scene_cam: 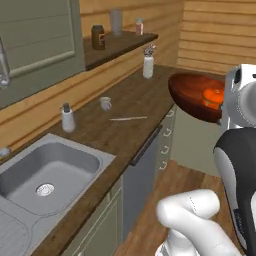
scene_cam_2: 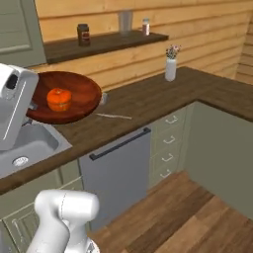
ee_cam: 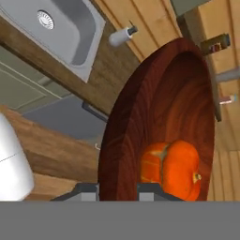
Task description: Pick the squash from the sink and place it in the bowl. Then pick the bowl and place it in the microwave. Then close the microwave door and press the start button.
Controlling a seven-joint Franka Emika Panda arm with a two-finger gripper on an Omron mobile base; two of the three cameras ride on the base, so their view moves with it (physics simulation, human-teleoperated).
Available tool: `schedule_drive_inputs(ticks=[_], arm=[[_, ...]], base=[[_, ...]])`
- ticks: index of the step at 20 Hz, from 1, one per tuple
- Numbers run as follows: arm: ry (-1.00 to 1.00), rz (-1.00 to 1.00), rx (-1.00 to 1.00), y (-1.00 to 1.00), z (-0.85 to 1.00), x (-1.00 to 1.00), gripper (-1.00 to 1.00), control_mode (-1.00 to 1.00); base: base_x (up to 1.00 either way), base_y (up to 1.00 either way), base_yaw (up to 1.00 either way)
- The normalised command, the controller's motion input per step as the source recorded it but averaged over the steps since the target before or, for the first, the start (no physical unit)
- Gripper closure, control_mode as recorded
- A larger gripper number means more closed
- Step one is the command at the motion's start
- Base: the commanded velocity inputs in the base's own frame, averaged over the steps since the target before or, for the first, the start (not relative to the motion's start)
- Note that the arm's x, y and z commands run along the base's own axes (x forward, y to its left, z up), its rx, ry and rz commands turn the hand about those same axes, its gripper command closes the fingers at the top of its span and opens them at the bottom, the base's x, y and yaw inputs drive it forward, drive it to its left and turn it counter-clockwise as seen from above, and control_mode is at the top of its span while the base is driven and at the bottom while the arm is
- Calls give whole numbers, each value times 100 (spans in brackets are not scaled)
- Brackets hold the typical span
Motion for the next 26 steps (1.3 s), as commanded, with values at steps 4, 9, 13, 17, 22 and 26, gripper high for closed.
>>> schedule_drive_inputs(ticks=[4,9,13,17,22,26], arm=[[0,0,0,0,0,0,100,100],[0,0,0,0,0,0,100,100],[0,0,0,0,0,0,100,100],[0,0,0,0,0,0,100,100],[0,0,0,0,0,0,100,100],[0,0,0,0,0,0,100,100]], base=[[0,-23,-84],[0,-17,-88],[0,-13,-90],[3,-37,-82],[21,-69,-63],[31,-74,-60]])
